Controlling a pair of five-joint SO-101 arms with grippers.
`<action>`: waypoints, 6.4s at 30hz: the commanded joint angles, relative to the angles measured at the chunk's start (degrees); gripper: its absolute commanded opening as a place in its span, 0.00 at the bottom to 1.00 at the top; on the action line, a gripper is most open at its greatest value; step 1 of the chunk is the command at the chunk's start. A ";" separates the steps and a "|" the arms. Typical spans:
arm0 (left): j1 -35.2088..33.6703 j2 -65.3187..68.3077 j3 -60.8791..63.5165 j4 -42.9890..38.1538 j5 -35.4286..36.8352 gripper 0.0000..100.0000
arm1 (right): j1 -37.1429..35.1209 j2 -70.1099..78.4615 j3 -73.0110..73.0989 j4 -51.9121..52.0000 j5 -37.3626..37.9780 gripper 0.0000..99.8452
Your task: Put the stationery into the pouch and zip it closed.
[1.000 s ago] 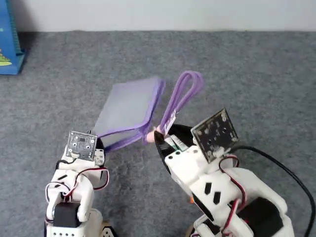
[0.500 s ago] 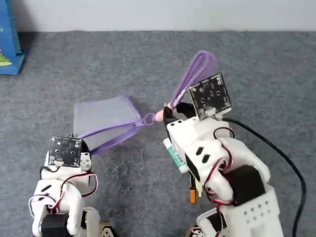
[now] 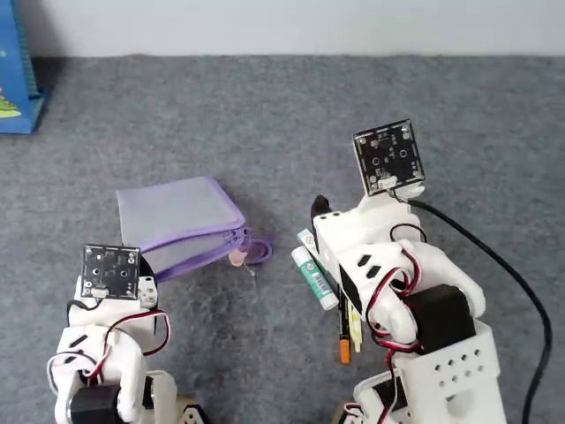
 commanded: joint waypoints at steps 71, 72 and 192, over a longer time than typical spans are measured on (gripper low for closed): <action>2.37 13.10 -17.01 3.60 3.69 0.01 | 3.12 26.15 -5.71 -3.56 8.53 0.01; 2.37 14.51 -17.89 3.60 3.69 0.01 | 2.51 23.60 -5.71 -3.56 7.91 0.01; 2.46 41.58 -36.88 9.23 8.53 0.01 | 20.70 54.11 -7.47 -22.81 -7.65 0.18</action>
